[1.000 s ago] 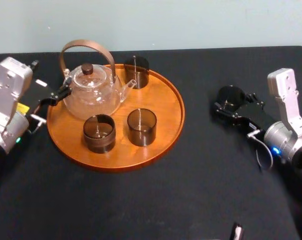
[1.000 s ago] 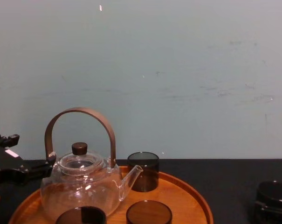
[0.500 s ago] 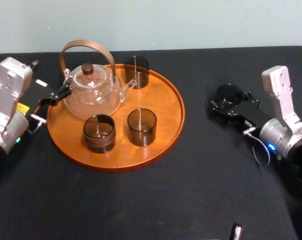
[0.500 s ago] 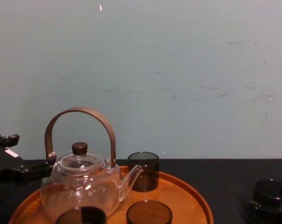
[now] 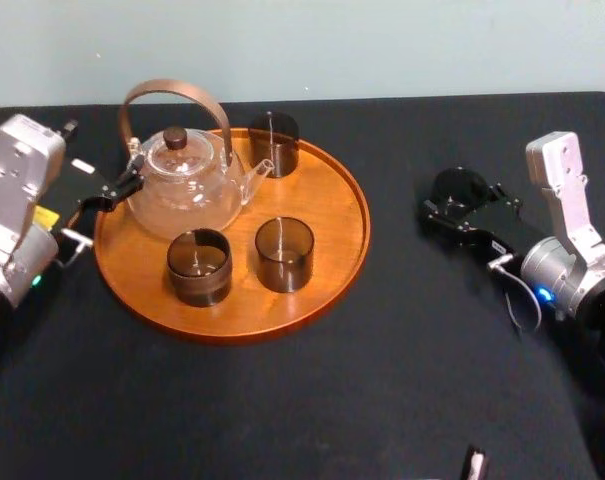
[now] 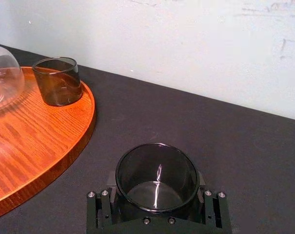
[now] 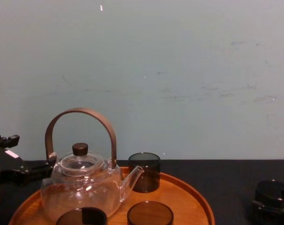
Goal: Pick up the glass from the table and place it on the tray.
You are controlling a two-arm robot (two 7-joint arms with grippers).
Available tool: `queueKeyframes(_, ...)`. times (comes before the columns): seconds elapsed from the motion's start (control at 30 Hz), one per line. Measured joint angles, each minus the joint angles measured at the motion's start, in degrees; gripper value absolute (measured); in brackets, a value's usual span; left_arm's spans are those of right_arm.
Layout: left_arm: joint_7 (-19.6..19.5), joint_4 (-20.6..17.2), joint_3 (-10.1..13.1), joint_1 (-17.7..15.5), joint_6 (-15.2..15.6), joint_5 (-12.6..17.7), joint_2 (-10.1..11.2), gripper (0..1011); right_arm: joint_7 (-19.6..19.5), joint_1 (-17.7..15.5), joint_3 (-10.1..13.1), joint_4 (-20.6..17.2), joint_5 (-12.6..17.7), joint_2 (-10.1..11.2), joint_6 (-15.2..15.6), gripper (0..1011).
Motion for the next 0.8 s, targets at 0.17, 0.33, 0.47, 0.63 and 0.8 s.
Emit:
queueKeyframes(0.17,0.0,0.0,0.0,0.0,0.0,0.0,0.0,1001,0.0,0.0,0.0,0.0,0.0,0.0,0.0,905)
queueKeyframes(0.33,0.0,0.0,0.0,0.0,0.0,0.0,0.0,1001,-0.1,0.0,0.1,-0.1,0.0,0.0,0.0,905)
queueKeyframes(0.47,0.0,0.0,0.0,0.0,0.0,0.0,0.0,1001,-0.1,-0.1,0.1,-0.1,0.0,0.0,0.0,905)
queueKeyframes(0.63,0.0,0.0,0.0,0.0,0.0,0.0,0.0,1001,-0.1,-0.1,0.1,-0.1,0.0,0.0,0.1,905)
queueKeyframes(0.8,0.0,0.0,0.0,0.0,0.0,0.0,0.0,1002,-0.1,-0.1,0.1,-0.1,0.0,0.0,0.1,905)
